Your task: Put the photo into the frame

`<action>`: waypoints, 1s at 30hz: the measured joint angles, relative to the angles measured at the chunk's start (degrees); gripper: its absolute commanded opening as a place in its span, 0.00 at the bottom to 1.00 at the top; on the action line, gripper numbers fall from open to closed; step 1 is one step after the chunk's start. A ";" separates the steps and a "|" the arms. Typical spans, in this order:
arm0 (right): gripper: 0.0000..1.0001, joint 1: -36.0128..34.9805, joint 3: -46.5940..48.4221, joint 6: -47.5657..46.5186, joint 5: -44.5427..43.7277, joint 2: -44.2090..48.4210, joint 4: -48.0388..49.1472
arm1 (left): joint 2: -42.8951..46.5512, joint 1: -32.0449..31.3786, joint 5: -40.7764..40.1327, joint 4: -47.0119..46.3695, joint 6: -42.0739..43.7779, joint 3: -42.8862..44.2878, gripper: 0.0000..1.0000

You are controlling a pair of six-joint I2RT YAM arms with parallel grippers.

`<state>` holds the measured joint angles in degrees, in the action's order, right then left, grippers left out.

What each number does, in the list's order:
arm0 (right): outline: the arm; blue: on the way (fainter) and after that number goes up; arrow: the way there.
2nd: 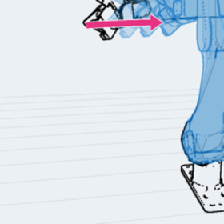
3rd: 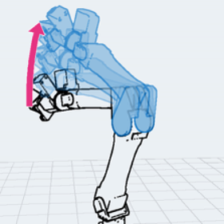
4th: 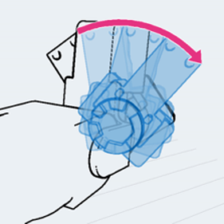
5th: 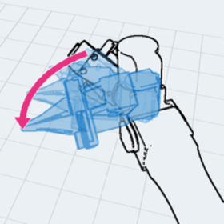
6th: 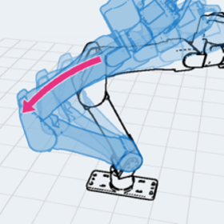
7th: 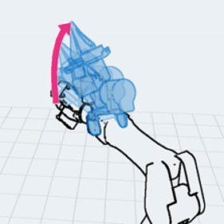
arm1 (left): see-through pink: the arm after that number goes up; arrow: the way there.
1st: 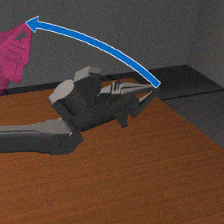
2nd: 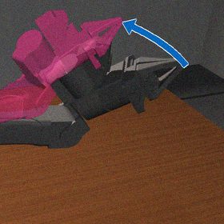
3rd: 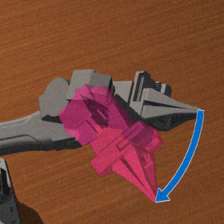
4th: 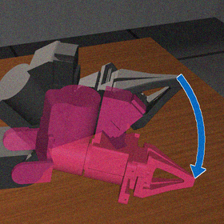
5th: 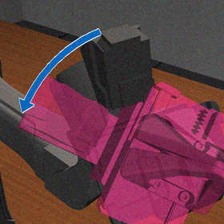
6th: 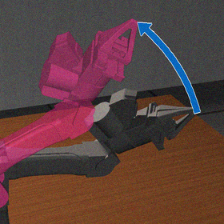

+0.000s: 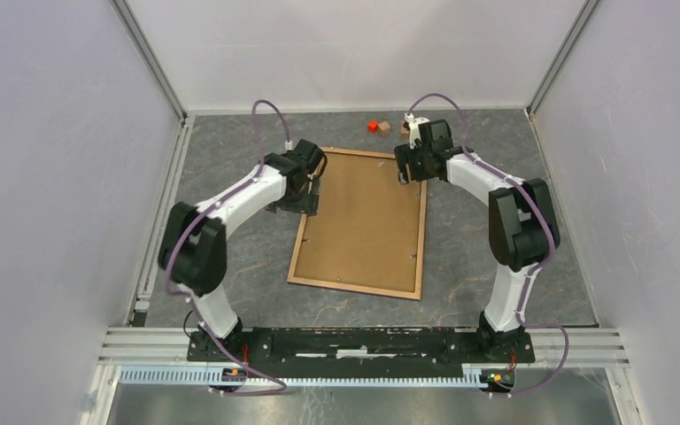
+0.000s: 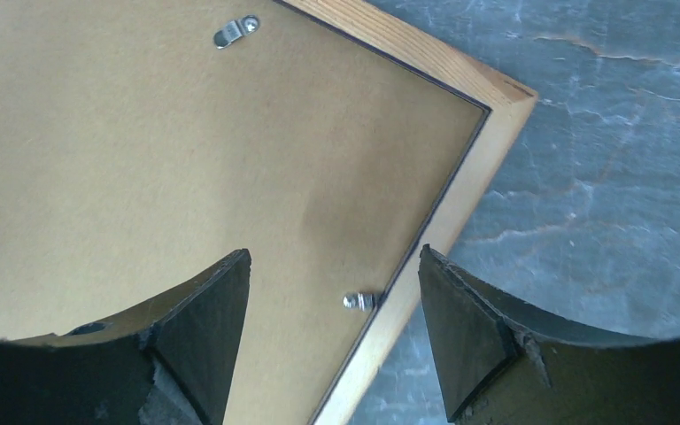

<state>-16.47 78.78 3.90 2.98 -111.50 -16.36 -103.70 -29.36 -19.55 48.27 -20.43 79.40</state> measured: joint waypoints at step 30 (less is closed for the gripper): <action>0.76 -0.02 -16.22 0.52 0.09 20.22 0.50 | 16.20 -27.41 24.59 -29.81 -94.86 -39.80 0.47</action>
<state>-16.49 62.57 4.43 3.07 -91.29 -15.86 -87.50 -56.77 5.04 18.46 -115.28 39.59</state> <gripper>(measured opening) 0.756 0.489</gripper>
